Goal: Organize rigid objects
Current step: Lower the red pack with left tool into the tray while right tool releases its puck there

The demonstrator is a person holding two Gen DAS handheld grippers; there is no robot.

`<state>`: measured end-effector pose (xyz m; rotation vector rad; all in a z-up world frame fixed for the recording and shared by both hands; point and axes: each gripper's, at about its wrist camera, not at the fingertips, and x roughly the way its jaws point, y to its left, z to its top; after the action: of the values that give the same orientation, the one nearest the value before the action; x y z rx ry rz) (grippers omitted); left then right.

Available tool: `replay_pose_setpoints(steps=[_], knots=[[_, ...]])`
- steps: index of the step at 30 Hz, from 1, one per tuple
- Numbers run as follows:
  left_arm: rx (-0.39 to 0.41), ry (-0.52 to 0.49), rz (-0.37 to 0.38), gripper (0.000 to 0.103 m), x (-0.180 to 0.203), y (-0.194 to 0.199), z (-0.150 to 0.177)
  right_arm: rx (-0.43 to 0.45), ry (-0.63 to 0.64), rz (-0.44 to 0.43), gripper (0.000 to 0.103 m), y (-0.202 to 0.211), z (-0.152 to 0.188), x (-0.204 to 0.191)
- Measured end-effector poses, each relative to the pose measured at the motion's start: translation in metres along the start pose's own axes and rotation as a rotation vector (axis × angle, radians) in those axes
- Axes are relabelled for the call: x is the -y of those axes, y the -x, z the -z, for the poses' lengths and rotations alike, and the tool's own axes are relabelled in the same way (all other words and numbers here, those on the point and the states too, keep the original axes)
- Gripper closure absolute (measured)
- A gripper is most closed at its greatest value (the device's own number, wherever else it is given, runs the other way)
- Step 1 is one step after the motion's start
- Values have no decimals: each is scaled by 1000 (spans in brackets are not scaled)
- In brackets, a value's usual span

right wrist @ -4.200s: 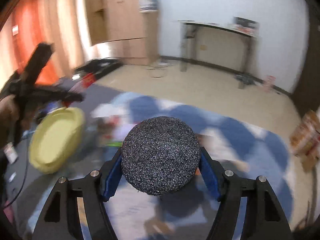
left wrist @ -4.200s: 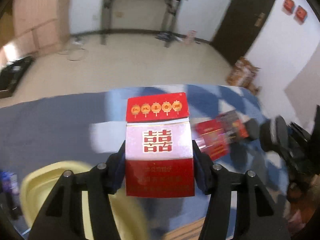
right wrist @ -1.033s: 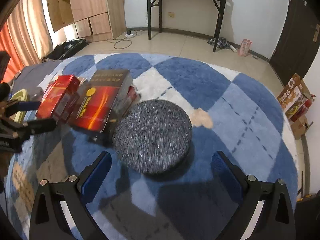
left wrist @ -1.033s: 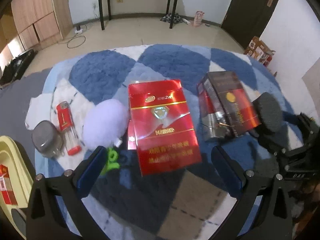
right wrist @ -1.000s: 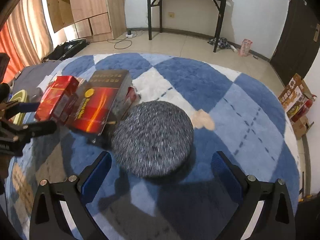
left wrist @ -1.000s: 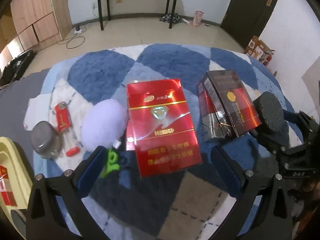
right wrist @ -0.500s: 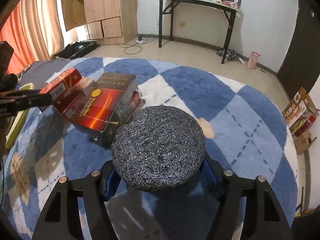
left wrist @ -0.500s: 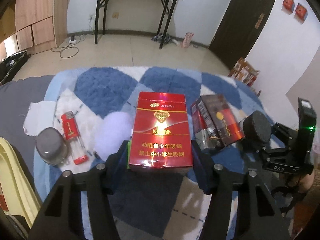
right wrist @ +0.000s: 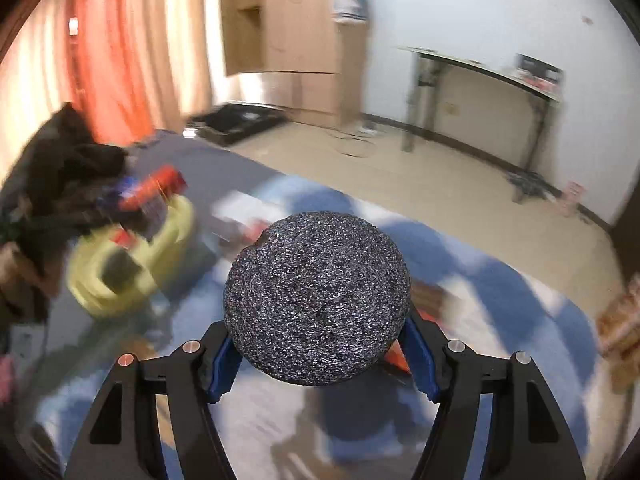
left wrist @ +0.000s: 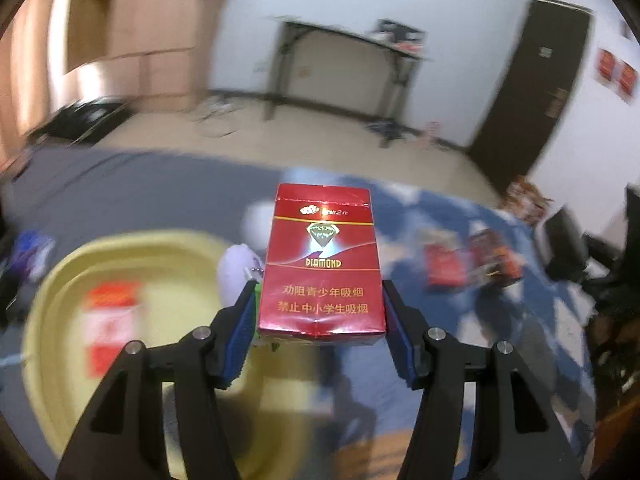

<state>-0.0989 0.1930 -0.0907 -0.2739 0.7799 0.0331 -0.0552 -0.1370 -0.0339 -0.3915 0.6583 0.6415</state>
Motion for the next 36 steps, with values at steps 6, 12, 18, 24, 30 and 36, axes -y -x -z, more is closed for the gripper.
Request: replay_pose_setpoints(steps=[6,12,18,24,30,36], knots=[[-59,132,-163,43,-95,38,57,19,68,-216,34,-81,-66,-115],[-63,124,-153,43,-116,33,84,-112,111,-307,34,-185,-82,-194],[-85,154,-109,43,-112,39,93,-218,154,-300,34,-251,-91,-223],[-90,180,-99,43,-116,24,94,-279,197,-283,34,-273,-84,-241],[-82,210,-75,43,-117,19,94,-270,160,-282,34,-281,-78,-242],[-102,177,-95,42,-117,9,90,-256,182,-267,33,-274,-75,-240]])
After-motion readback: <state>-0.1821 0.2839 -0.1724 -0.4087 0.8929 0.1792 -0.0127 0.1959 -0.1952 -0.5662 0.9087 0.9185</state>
